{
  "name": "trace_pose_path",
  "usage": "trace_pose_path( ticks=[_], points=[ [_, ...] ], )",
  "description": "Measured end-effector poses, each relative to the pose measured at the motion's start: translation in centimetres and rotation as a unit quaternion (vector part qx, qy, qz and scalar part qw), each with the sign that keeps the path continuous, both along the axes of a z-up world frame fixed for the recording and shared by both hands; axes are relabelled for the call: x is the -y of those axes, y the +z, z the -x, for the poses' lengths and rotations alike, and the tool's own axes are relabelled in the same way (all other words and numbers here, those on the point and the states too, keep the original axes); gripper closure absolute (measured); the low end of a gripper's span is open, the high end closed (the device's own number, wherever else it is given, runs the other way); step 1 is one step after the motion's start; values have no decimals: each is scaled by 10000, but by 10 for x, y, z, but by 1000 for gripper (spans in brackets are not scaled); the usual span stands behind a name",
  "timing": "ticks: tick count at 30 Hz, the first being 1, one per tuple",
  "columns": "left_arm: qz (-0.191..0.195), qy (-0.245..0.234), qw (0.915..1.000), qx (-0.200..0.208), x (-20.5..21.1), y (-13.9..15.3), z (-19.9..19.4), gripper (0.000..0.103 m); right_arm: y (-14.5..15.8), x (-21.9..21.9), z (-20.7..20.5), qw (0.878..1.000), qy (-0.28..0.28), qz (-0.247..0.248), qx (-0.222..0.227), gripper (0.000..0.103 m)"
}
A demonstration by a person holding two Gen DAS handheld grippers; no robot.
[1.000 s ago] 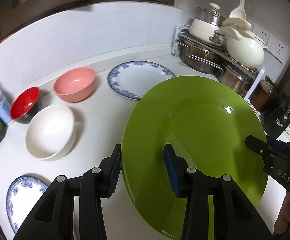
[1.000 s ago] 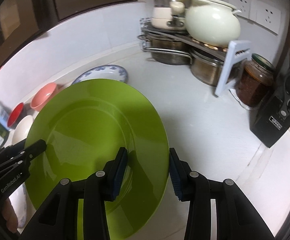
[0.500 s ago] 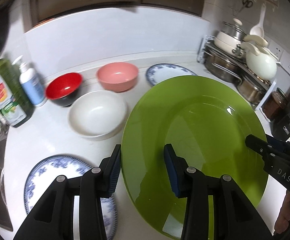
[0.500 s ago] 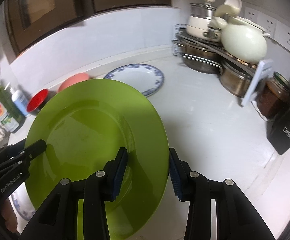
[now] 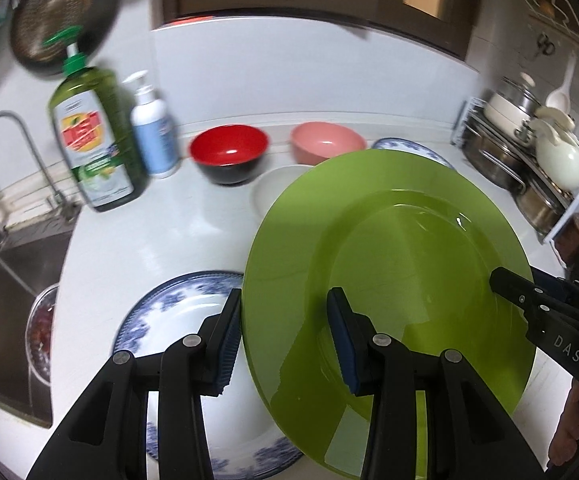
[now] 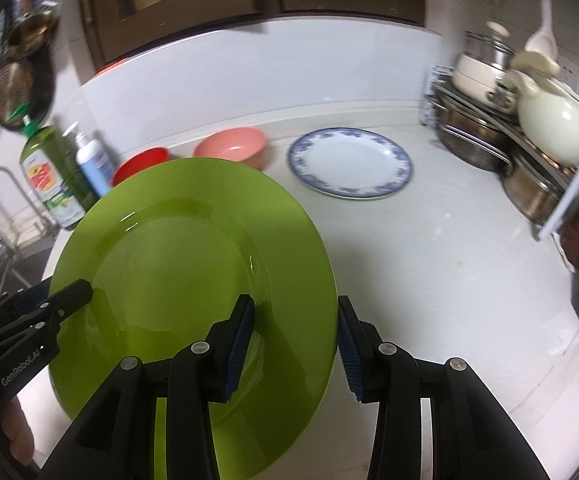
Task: Organize plates and bowls
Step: 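Lift the green plate with both grippers and carry it toward the blue-and-white plate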
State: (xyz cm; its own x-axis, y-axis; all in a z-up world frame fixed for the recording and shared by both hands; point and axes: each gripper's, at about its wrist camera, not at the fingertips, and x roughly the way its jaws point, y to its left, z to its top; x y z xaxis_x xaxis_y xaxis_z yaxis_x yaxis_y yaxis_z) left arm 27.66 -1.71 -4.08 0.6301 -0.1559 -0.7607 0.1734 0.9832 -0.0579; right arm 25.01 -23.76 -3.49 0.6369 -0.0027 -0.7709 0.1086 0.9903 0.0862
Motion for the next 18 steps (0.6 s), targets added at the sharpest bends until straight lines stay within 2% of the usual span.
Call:
trace_pose_path(
  ticks=[18],
  points=[
    [-107, 974, 9949, -251, -98, -23, 17, 61, -13, -102, -23, 9942, 1062, -50, -167, 61]
  ],
)
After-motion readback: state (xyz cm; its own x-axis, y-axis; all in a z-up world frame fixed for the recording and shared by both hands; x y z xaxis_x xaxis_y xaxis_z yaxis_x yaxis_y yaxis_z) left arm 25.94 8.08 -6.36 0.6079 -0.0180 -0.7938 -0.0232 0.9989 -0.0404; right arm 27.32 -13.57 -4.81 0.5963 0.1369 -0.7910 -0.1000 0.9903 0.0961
